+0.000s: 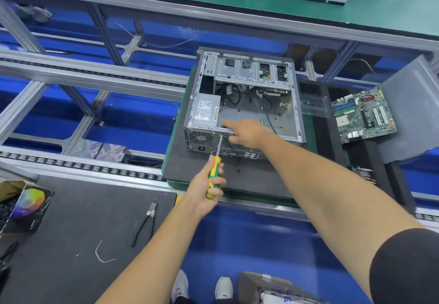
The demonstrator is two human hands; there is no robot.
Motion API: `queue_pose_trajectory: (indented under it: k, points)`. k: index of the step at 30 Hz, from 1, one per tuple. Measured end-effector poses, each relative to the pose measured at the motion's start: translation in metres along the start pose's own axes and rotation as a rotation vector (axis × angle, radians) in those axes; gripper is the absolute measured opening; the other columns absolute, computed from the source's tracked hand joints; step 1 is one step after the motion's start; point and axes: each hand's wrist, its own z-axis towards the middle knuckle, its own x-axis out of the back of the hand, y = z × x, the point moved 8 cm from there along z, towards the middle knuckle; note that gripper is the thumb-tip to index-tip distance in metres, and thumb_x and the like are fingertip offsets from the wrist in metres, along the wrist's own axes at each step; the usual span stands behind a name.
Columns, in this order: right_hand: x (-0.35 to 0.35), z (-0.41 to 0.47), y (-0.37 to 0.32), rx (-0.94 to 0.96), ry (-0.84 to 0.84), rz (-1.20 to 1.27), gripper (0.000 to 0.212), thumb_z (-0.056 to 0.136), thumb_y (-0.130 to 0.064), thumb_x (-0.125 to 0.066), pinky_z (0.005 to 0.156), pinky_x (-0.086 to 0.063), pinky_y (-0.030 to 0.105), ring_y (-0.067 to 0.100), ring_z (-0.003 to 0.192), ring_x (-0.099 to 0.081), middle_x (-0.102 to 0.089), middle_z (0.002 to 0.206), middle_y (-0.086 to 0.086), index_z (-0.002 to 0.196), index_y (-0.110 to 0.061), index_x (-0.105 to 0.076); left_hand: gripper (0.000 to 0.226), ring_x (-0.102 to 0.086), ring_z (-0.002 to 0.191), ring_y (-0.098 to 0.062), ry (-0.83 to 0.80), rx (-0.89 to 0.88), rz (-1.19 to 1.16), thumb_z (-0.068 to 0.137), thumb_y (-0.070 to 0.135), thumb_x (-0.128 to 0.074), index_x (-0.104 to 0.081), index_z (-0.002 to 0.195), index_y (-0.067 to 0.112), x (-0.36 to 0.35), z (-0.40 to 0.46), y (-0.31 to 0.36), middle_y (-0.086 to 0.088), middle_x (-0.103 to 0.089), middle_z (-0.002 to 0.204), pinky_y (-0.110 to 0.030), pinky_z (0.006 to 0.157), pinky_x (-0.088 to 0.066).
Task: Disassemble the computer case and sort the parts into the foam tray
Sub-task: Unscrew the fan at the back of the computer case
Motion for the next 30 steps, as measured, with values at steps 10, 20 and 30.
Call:
queue_pose_trajectory:
  k: [10,20,30]
  points:
    - [-0.003,0.003,0.003,0.003,0.026,-0.017,0.033,0.093,-0.029,-0.058,0.051,-0.022,0.032,0.02,0.06,-0.044,-0.045,0.064,-0.002,0.112,-0.035,-0.031,0.029,-0.066,0.073,-0.023,0.41,-0.58,0.508,0.085,0.015,-0.082,-0.053,0.089,0.012,0.005,-0.016,0.023,-0.019,-0.066,0.093,-0.032,0.052,-0.054]
    - [-0.003,0.003,0.004,-0.009,0.007,-0.014,0.033,0.093,-0.029,-0.057,0.05,-0.022,0.032,0.014,0.058,-0.043,-0.046,0.064,0.0,0.099,-0.038,-0.026,0.025,-0.06,0.064,-0.012,0.6,-0.681,0.535,0.091,0.039,-0.076,-0.06,0.091,0.02,-0.005,-0.022,0.002,0.0,-0.064,0.082,-0.026,0.056,-0.047]
    - [-0.003,0.004,0.005,-0.005,0.032,-0.021,0.025,0.093,-0.03,-0.058,0.051,-0.024,0.032,0.018,0.059,-0.044,-0.046,0.065,-0.001,0.107,-0.026,-0.037,0.035,-0.054,0.053,-0.007,0.07,-0.138,0.075,0.095,0.045,-0.066,-0.067,0.106,0.012,0.003,0.006,-0.017,0.002,-0.061,0.072,-0.015,0.038,-0.035]
